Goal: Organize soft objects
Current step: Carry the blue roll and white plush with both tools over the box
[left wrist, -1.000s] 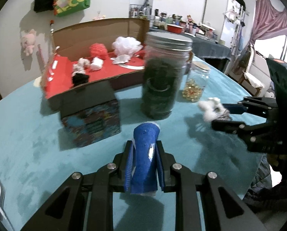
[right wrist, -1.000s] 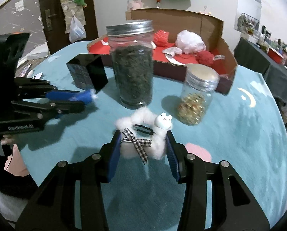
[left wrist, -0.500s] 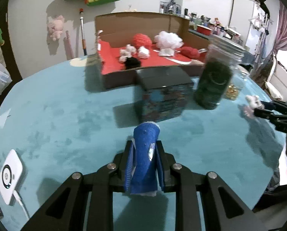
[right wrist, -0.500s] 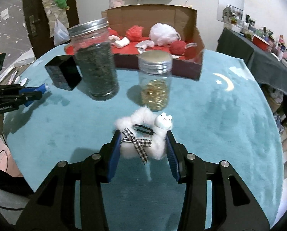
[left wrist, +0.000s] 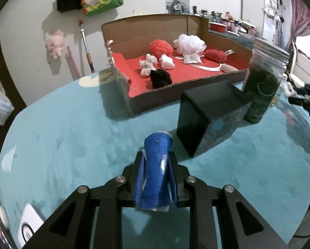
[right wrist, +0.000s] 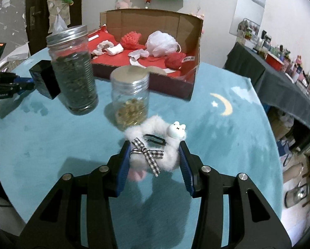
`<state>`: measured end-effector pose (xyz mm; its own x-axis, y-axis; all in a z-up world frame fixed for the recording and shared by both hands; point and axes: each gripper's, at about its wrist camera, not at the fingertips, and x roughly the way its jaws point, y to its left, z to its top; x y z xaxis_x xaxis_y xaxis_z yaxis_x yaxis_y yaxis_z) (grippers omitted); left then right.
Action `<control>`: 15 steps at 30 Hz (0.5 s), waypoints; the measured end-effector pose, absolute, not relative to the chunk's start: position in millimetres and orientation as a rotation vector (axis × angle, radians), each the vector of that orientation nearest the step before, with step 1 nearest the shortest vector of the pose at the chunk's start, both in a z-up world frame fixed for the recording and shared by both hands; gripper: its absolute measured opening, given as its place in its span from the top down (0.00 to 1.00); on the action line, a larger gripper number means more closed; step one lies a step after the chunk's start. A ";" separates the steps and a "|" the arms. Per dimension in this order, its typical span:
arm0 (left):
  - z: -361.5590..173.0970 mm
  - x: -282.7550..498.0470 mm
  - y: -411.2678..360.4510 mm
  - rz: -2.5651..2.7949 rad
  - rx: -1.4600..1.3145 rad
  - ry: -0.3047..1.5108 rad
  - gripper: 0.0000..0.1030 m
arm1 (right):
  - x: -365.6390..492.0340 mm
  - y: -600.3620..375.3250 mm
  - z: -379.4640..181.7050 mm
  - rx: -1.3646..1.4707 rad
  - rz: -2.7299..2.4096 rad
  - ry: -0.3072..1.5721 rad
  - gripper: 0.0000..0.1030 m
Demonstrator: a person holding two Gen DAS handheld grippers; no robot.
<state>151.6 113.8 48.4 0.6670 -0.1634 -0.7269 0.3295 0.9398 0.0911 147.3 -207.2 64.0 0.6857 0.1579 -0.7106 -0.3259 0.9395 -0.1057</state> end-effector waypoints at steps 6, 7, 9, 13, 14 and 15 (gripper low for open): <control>55.5 164.2 110.7 -0.313 0.272 0.774 0.77 | 166.3 -209.5 69.0 -0.304 0.279 0.750 0.59; 56.5 166.2 111.5 -0.314 0.276 0.773 0.77 | 168.8 -209.4 69.7 -0.312 0.280 0.747 0.59; 58.2 169.7 113.6 -0.318 0.275 0.771 0.77 | 175.9 -209.0 71.6 -0.332 0.291 0.742 0.59; 63.4 176.9 116.5 -0.337 0.285 0.766 0.77 | 185.7 -205.7 74.3 -0.380 0.300 0.731 0.59; 65.5 179.0 116.4 -0.341 0.290 0.764 0.77 | 188.2 -204.8 75.2 -0.391 0.300 0.727 0.59; 67.3 180.7 116.3 -0.348 0.292 0.761 0.77 | 190.7 -204.5 76.0 -0.399 0.301 0.723 0.59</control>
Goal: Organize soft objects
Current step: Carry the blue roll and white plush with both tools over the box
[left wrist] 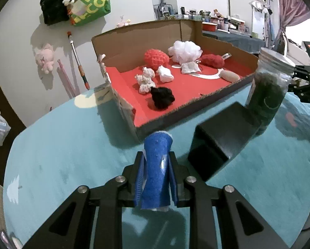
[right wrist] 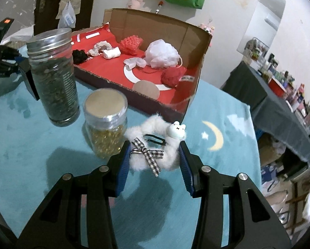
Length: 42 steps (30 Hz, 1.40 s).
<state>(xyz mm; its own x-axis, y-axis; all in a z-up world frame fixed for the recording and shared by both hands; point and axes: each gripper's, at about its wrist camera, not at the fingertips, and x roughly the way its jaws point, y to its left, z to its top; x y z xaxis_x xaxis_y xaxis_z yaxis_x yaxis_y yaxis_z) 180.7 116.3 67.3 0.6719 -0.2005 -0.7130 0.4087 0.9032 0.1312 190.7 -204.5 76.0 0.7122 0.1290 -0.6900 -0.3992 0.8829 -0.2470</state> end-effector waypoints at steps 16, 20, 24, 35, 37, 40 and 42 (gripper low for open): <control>115.9 229.7 76.8 -0.490 0.348 0.702 0.77 | 230.3 -193.8 106.5 -0.468 0.385 0.665 0.59; 120.7 257.0 58.6 -0.545 0.299 0.745 0.77 | 253.5 -184.4 116.1 -0.457 0.447 0.667 0.59; 119.3 288.4 35.9 -0.585 0.251 0.828 0.77 | 280.6 -168.3 124.3 -0.397 0.575 0.702 0.59; 85.9 347.1 -14.3 -0.575 0.302 1.052 0.77 | 359.7 -114.4 97.4 -0.310 0.769 1.004 0.59; 79.5 352.7 -17.0 -0.578 0.303 1.079 0.77 | 370.1 -111.7 88.7 -0.304 0.759 1.055 0.59; 70.3 358.6 -21.2 -0.577 0.311 1.112 0.77 | 378.3 -107.4 80.3 -0.319 0.764 1.104 0.59; 65.2 359.9 -25.0 -0.579 0.326 1.128 0.77 | 381.7 -104.3 75.5 -0.338 0.763 1.121 0.59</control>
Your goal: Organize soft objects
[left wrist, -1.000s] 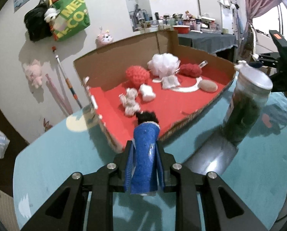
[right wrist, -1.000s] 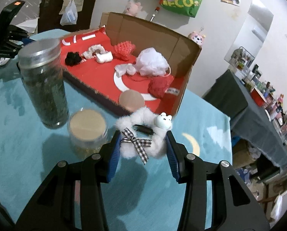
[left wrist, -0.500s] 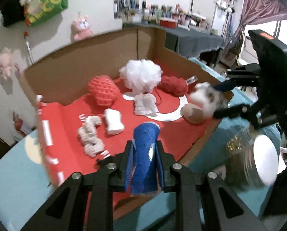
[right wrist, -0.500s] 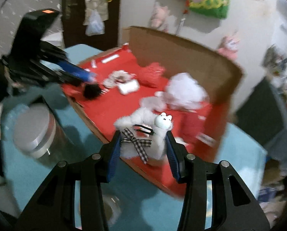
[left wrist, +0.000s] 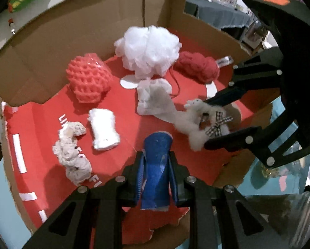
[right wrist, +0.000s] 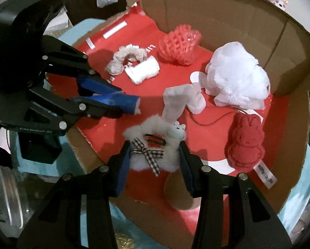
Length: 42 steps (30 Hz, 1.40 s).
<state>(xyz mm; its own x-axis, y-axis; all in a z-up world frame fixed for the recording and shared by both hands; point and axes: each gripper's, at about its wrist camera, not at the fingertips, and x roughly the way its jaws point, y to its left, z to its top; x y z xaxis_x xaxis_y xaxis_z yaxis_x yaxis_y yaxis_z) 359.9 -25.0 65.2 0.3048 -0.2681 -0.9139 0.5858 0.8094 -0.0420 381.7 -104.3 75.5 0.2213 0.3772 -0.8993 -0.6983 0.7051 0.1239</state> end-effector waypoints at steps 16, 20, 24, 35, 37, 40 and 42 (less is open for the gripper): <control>57.9 362.6 -36.3 -0.573 0.349 1.151 0.65 | 392.3 -91.8 56.1 -0.393 0.738 1.185 0.56; 70.7 358.0 -27.3 -0.566 0.312 1.121 0.53 | 393.6 -90.7 55.4 -0.387 0.726 1.181 0.51; 90.1 349.6 -13.2 -0.528 0.235 1.081 0.34 | 394.2 -93.9 58.9 -0.363 0.682 1.171 0.45; 112.8 310.2 20.9 -0.355 0.026 1.049 0.09 | 362.9 -128.6 101.9 -0.184 0.455 1.079 0.20; 111.9 303.4 23.0 -0.326 0.019 1.044 0.09 | 354.0 -134.7 104.7 -0.152 0.389 1.073 0.20; 107.9 298.3 23.1 -0.285 0.013 1.047 0.08 | 345.8 -140.8 105.3 -0.108 0.333 1.080 0.20; 105.4 296.9 24.4 -0.258 0.002 1.046 0.08 | 341.0 -142.7 101.9 -0.084 0.300 1.083 0.20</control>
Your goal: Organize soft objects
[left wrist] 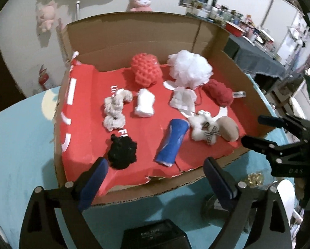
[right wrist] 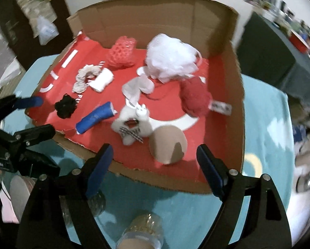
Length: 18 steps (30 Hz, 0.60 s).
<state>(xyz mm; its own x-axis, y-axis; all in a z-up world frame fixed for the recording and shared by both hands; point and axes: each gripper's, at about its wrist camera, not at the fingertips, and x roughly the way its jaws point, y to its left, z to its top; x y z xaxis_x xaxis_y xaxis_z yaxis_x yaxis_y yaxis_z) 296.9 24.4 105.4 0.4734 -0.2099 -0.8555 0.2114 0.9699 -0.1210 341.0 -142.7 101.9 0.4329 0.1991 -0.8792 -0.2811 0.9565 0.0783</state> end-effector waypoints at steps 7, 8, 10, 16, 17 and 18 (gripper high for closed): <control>97.7 300.2 24.5 -0.223 -0.040 1.067 0.07 | 335.0 -150.0 95.8 0.008 0.238 1.087 0.20; 96.6 300.6 23.3 -0.220 -0.042 1.068 0.07 | 335.1 -149.6 94.3 0.017 0.235 1.092 0.20; 94.5 301.3 21.7 -0.208 -0.037 1.072 0.07 | 334.8 -147.0 92.4 0.020 0.234 1.094 0.20; 86.9 302.7 21.3 -0.181 -0.038 1.085 0.07 | 336.9 -145.6 88.0 0.021 0.208 1.095 0.20; 85.3 302.9 21.2 -0.179 -0.041 1.089 0.07 | 336.7 -146.1 87.3 0.017 0.203 1.094 0.20; 84.1 303.2 20.8 -0.179 -0.043 1.093 0.07 | 336.7 -146.2 86.3 0.013 0.197 1.094 0.20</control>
